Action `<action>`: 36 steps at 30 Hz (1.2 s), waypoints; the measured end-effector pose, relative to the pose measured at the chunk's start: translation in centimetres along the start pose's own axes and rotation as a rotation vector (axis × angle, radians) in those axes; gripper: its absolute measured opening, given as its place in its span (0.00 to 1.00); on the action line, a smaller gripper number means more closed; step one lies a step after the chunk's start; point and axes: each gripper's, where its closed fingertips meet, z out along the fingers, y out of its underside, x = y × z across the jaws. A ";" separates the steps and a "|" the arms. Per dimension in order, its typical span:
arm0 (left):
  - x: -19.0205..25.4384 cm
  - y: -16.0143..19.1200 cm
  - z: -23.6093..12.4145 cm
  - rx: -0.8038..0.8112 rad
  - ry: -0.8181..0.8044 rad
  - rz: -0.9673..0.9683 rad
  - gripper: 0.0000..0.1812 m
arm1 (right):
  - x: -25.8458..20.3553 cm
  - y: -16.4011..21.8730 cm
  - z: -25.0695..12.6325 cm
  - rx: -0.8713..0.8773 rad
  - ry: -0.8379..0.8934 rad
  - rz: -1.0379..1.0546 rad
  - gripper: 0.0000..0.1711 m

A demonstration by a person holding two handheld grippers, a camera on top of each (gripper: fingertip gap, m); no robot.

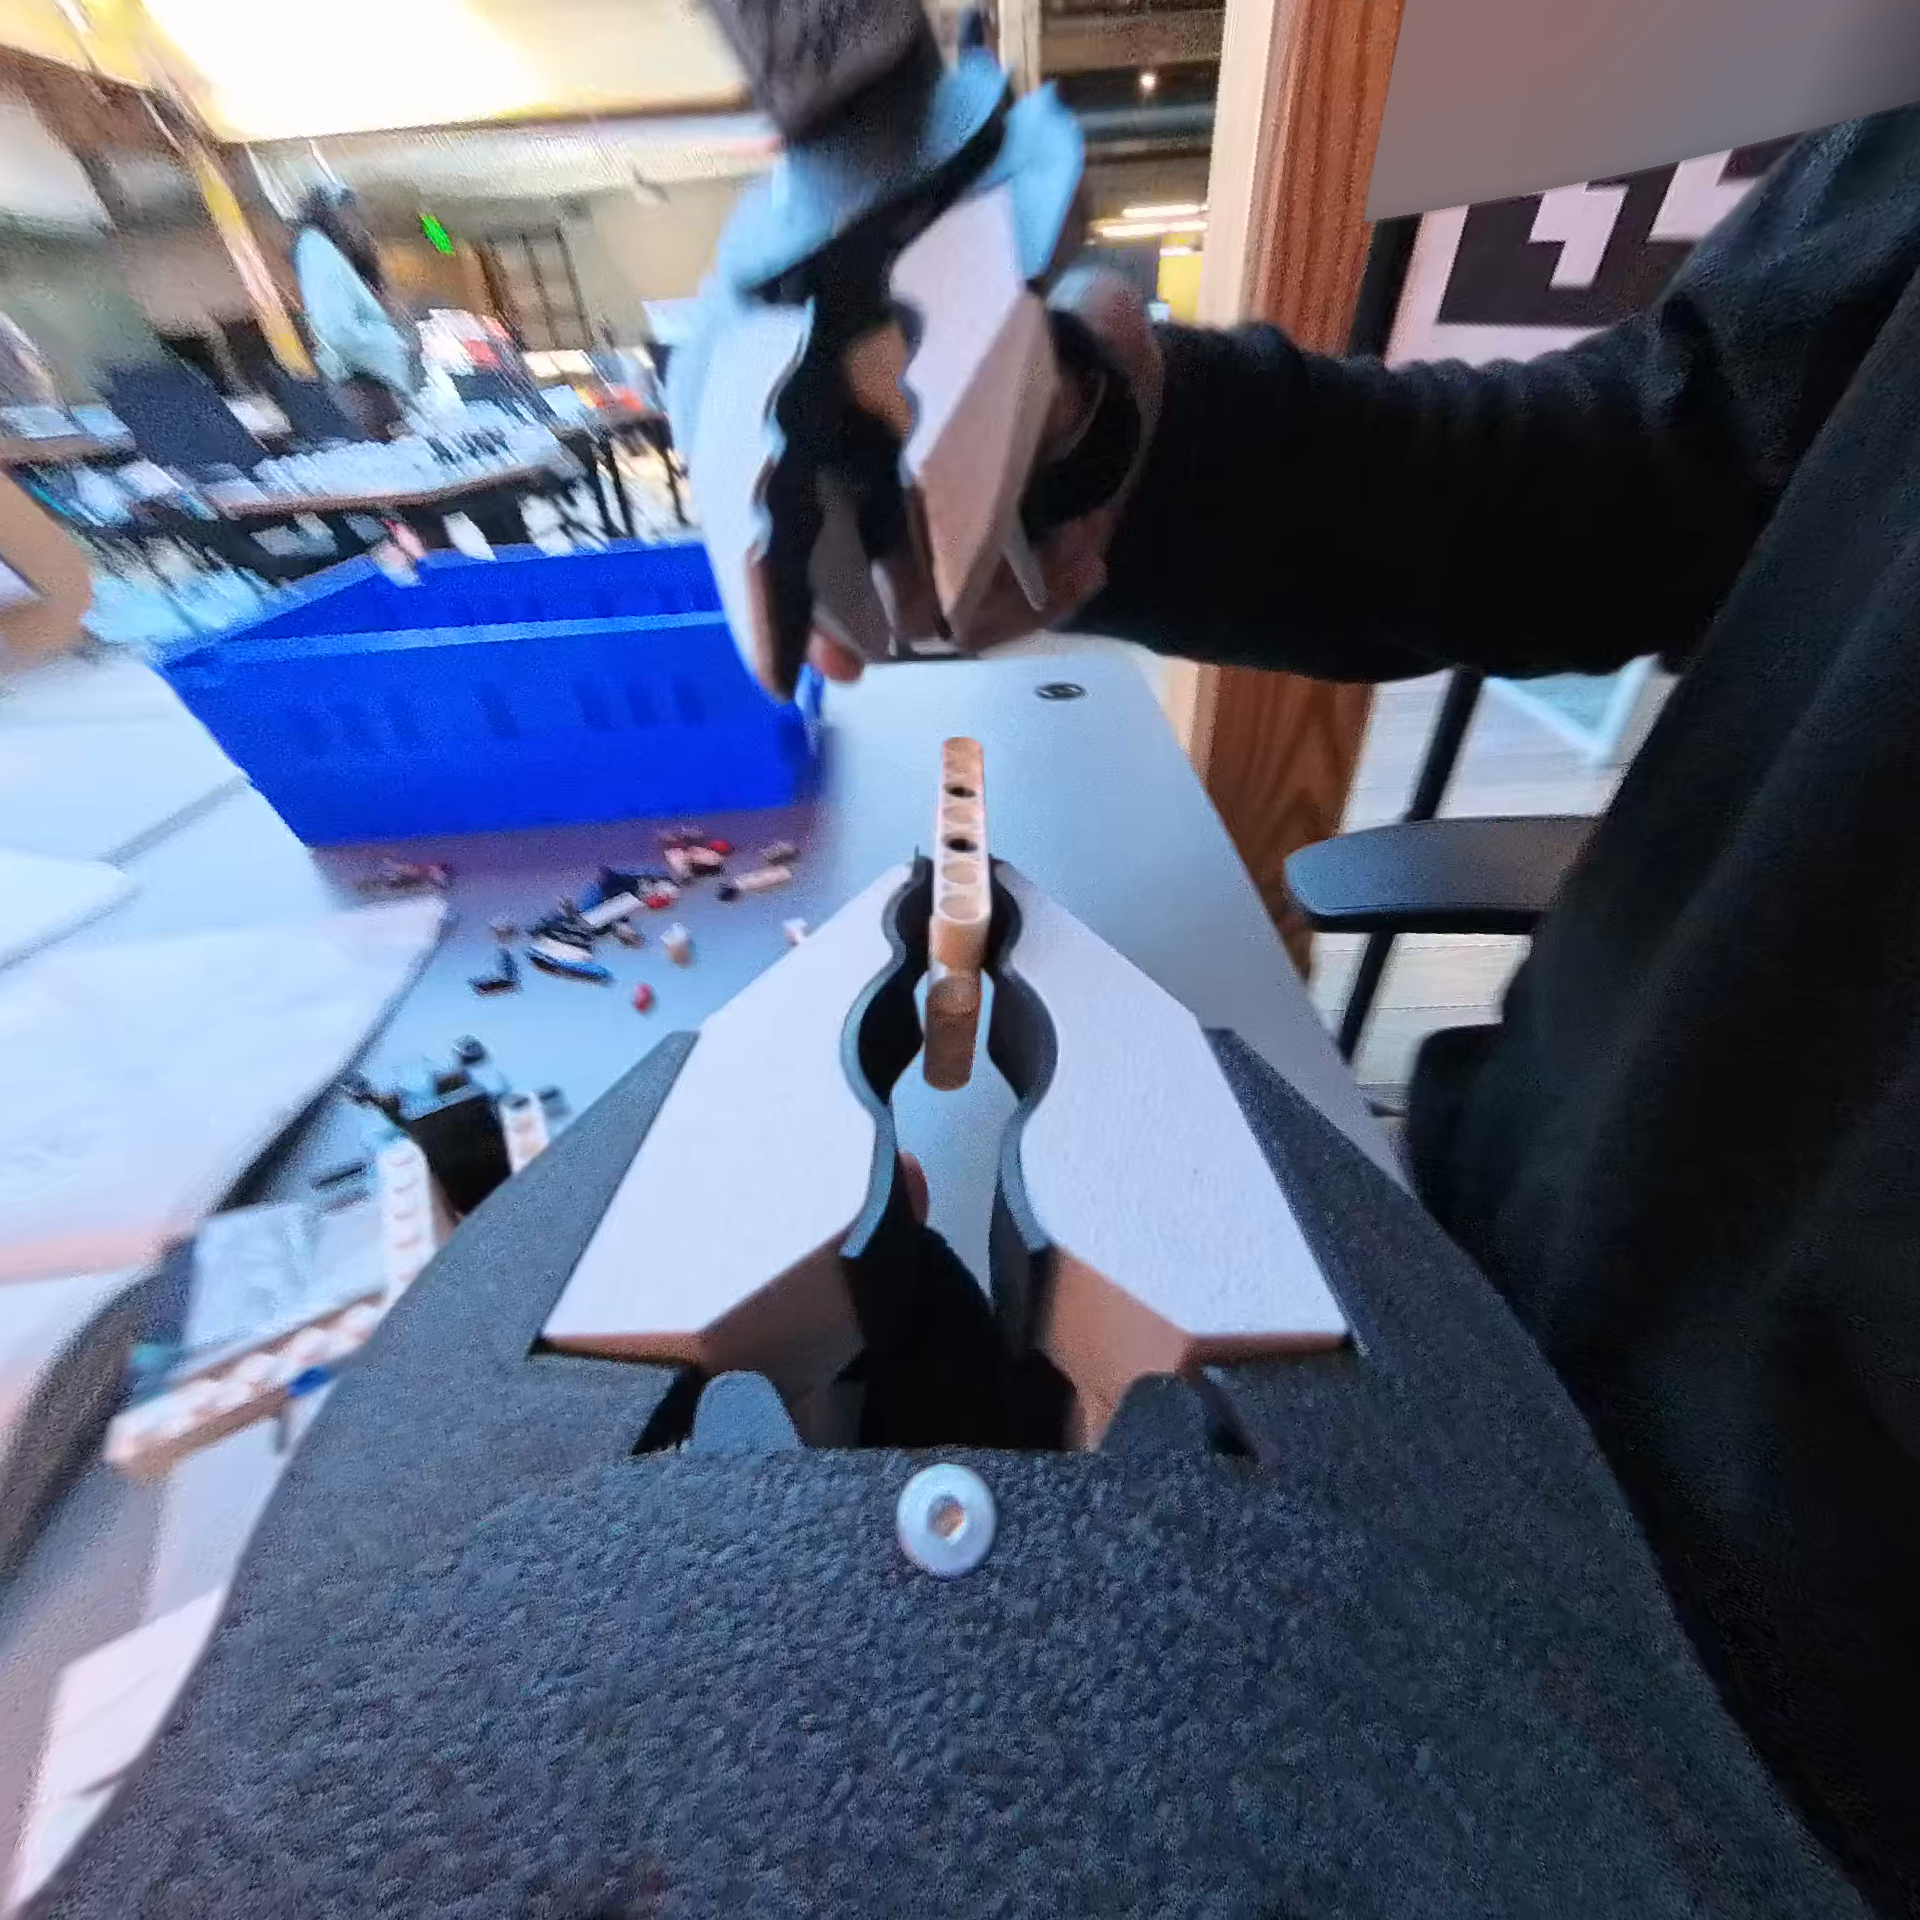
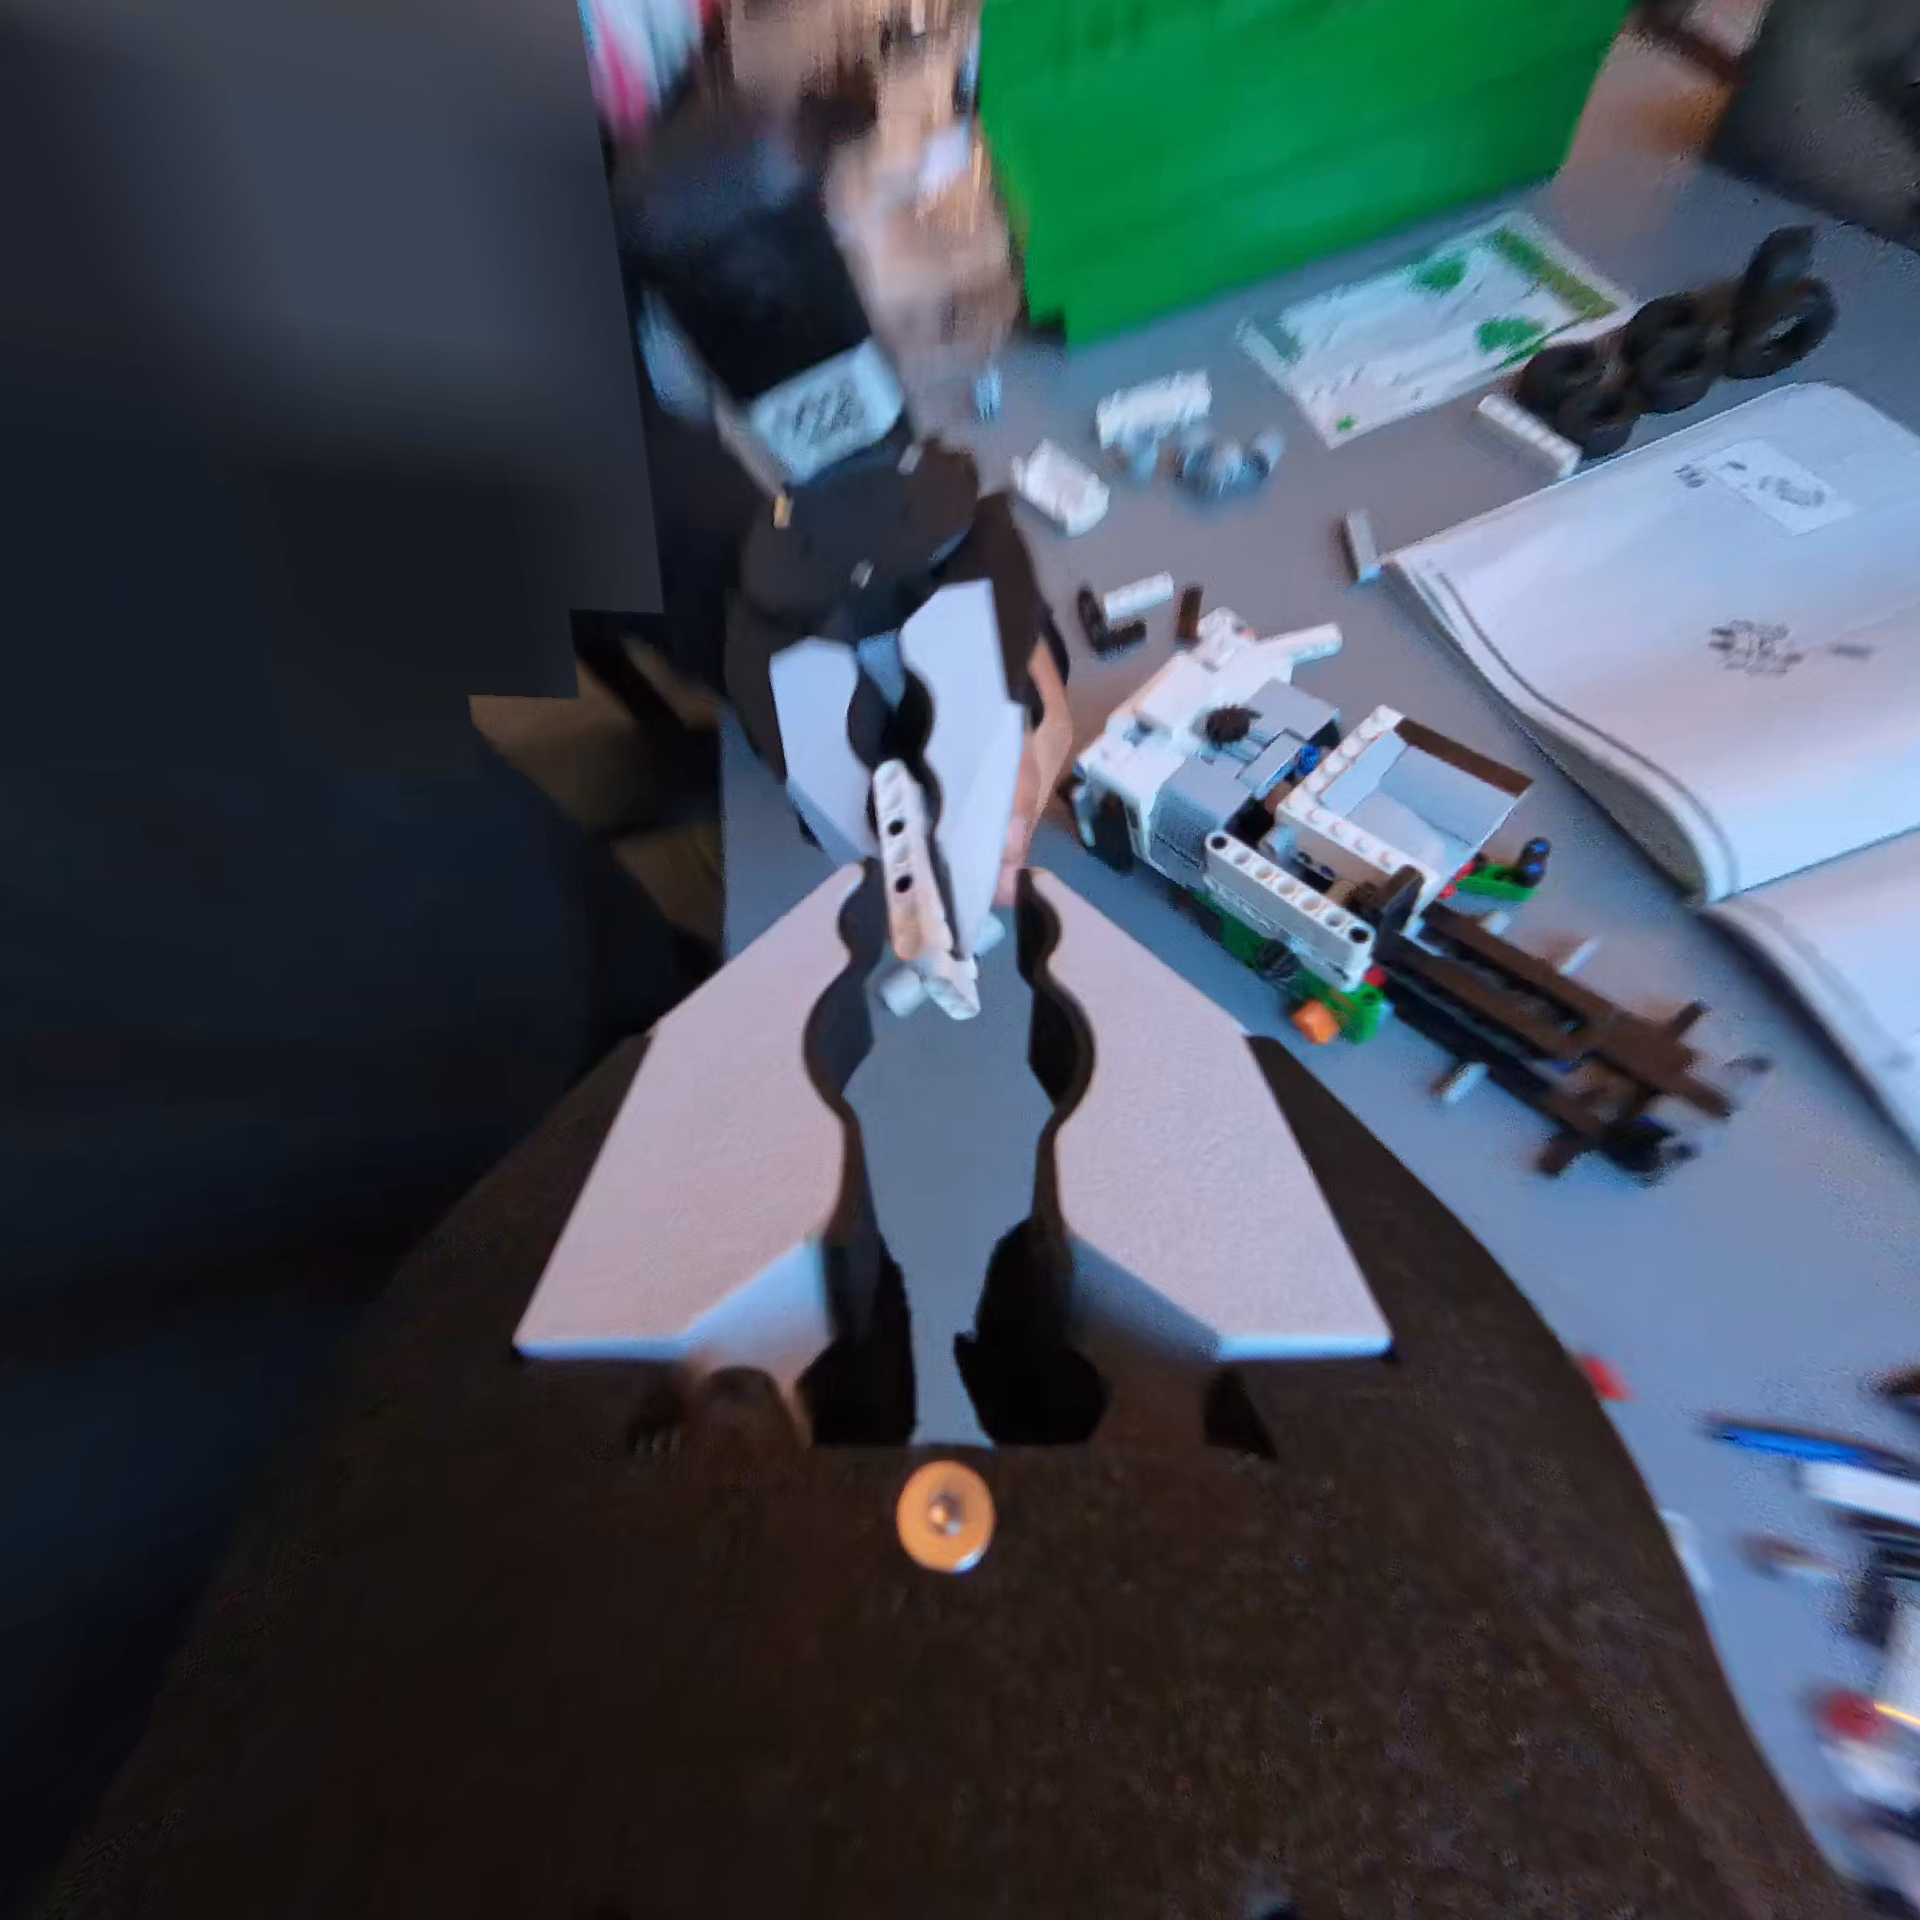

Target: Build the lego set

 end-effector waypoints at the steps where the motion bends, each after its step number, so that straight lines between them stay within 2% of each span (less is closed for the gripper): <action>1: 0.0 -0.4 0.0 0.014 -0.040 0.076 0.03 | 0.0 -0.1 -0.5 0.089 -0.049 0.113 0.22; 2: 0.0 -0.3 0.1 0.007 -0.087 0.177 0.03 | -0.1 0.1 -0.7 0.164 -0.111 0.229 0.30; 5: 0.5 -0.2 0.3 -0.012 -0.192 0.442 0.03 | -1.7 1.9 0.9 0.293 -0.284 0.460 0.44; 8: 0.9 -0.2 0.4 -0.013 -0.250 0.592 0.03 | -2.7 3.3 3.3 0.343 -0.331 0.547 0.43; 12: 1.5 0.2 0.7 -0.024 -0.257 0.677 0.03 | -3.0 3.6 4.3 0.405 -0.307 0.492 0.27; 18: 1.9 0.1 0.9 -0.023 -0.267 0.726 0.03 | -3.5 3.9 4.1 0.413 -0.291 0.383 0.26; 25: 1.6 0.9 1.0 -0.060 -0.255 0.705 0.03 | -3.1 4.2 4.3 0.445 -0.351 0.474 0.26; 27: 1.2 1.3 1.1 -0.082 -0.270 0.732 0.03 | -3.3 4.1 4.6 0.439 -0.343 0.450 0.35; 28: 1.1 1.4 1.1 -0.090 -0.278 0.743 0.03 | -3.2 4.2 4.9 0.422 -0.331 0.451 0.36; 31: 1.3 1.4 1.4 -0.091 -0.286 0.750 0.03 | -3.1 4.0 5.6 0.417 -0.297 0.426 0.27; 36: 1.1 0.8 1.3 -0.091 -0.325 0.761 0.03 | -3.1 3.5 5.4 0.436 -0.280 0.381 0.26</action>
